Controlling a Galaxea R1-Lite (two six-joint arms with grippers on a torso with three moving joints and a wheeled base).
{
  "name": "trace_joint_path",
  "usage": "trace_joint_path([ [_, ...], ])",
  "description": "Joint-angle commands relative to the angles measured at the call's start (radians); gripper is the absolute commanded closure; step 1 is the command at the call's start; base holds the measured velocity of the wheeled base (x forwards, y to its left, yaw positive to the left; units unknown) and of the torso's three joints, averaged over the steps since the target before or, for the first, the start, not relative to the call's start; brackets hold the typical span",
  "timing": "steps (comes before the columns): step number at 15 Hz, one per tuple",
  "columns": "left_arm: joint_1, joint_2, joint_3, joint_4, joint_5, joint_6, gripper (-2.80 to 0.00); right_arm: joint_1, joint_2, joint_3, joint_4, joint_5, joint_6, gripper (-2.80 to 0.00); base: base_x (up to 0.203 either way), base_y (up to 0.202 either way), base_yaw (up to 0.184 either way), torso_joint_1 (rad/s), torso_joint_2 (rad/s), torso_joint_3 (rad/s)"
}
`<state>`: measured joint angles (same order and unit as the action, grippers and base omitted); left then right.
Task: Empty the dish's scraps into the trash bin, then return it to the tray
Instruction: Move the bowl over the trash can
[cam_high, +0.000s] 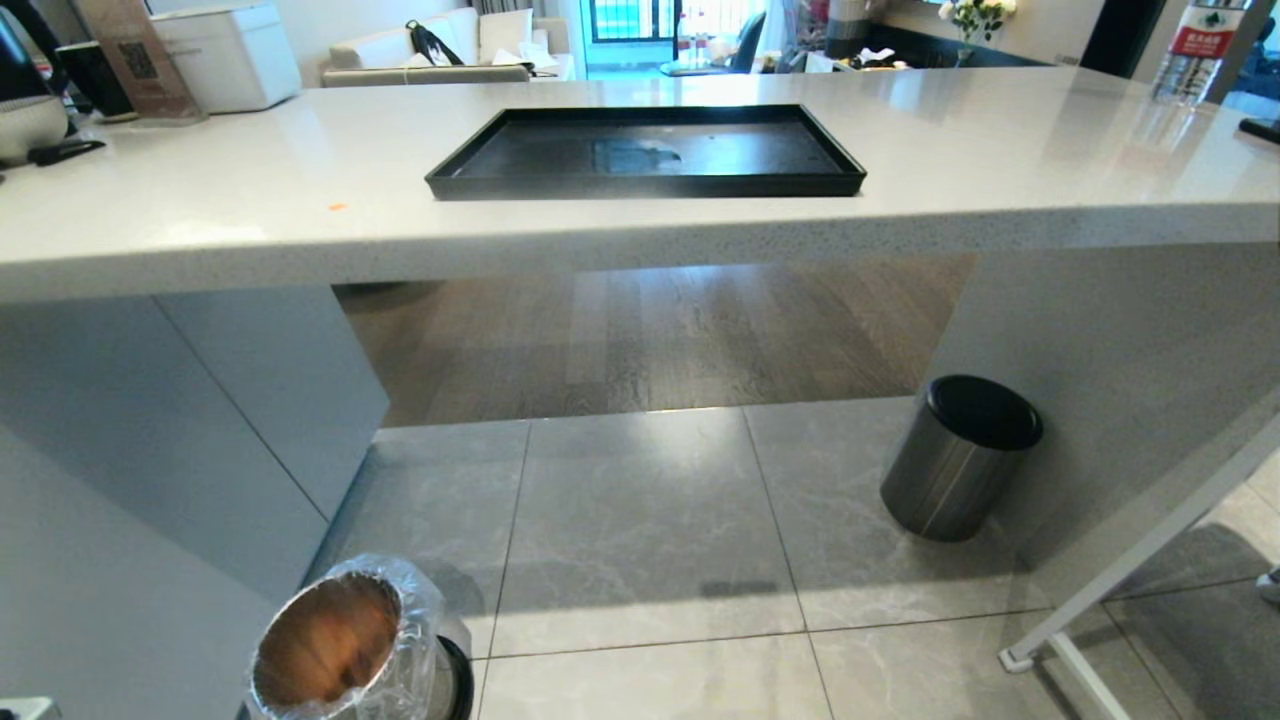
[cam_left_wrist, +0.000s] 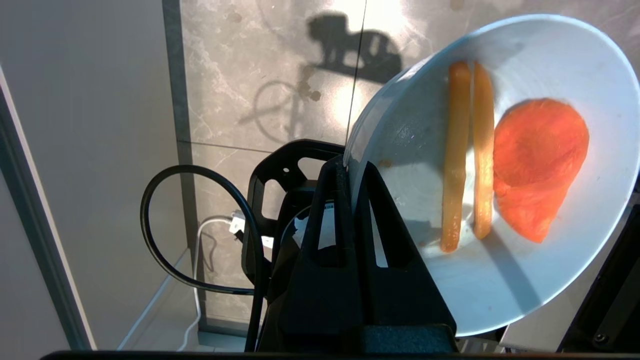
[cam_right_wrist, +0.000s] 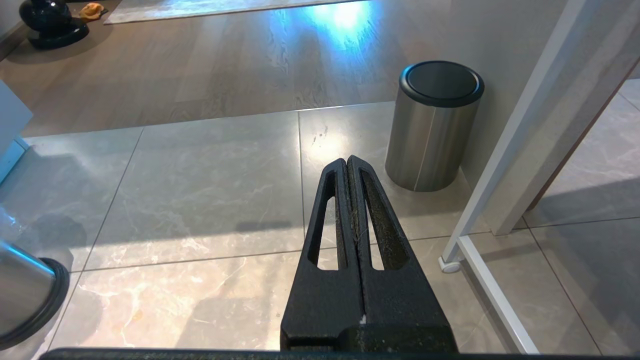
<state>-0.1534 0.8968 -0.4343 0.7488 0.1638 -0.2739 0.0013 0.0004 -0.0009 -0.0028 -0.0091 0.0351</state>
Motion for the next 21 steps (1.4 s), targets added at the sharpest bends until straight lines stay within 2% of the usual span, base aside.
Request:
trace_joint_path([
  [1,-0.002,-0.015,0.003,0.006,-0.001,-0.001,0.00,0.000,0.000,-0.001,0.000,0.000,0.000,0.00,0.000,0.000,0.000,0.000,0.00,0.000],
  [21,-0.057,-0.001,0.023,0.004,0.003,-0.005,0.00,0.000,0.001,0.001,-0.002,0.000,0.002,0.00,0.000,0.000,0.000,0.000,0.00,0.000],
])
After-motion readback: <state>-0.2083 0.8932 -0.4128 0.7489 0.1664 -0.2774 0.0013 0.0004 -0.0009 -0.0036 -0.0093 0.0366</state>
